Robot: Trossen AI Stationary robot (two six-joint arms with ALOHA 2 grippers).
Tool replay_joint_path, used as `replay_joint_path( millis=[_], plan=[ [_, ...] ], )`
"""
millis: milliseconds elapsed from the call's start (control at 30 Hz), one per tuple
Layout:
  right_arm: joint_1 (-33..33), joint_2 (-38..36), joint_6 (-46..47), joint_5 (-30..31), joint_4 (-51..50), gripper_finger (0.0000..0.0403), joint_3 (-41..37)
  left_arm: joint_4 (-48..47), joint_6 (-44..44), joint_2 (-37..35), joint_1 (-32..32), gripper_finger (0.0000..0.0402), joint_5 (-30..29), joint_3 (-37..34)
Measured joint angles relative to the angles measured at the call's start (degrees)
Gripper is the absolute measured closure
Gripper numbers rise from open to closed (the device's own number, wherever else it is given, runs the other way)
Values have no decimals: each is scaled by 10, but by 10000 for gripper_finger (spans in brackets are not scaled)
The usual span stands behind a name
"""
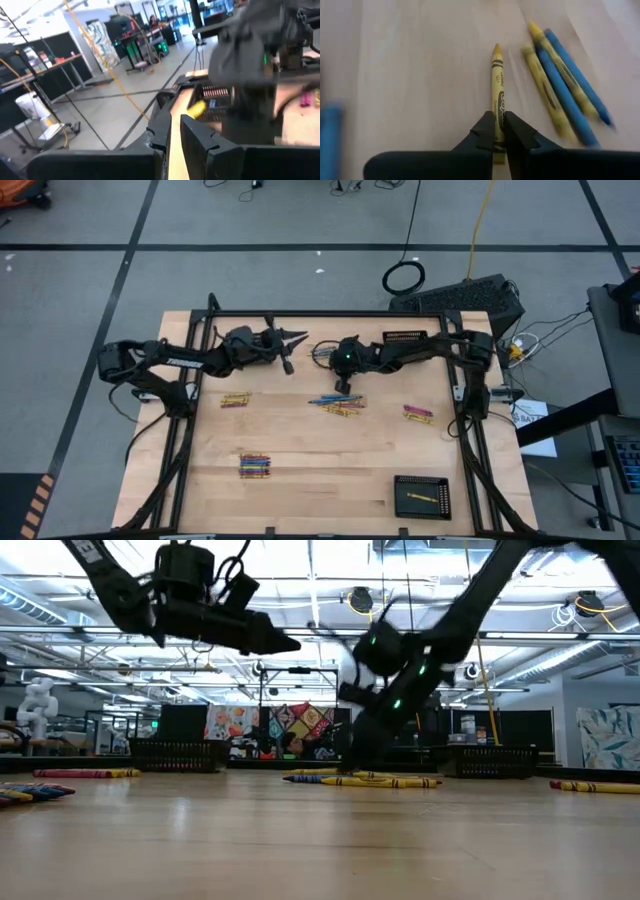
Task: Sort crayons
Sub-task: Put the yellow crayon into the bottom black bin
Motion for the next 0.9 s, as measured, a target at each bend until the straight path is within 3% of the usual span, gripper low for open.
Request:
replay_joint_path(
  millis=[300, 367, 500, 667, 900],
  plan=[
    [137, -238, 10, 51, -330, 400, 2, -134, -29, -60, -83, 357, -75, 0],
    [172, -293, 65, 41, -420, 400, 2, -147, -30, -60, -94, 357, -76, 0],
    [250, -388, 253, -39, -554, 400, 2, -162, -30, -57, -111, 357, -78, 0],
    [400, -446, 483, -114, -550, 399, -6, -161, -30, -57, -121, 357, -78, 0],
    [563, -418, 739, -137, -517, 399, -50, -161, -31, -57, -129, 357, -78, 0]
  ],
)
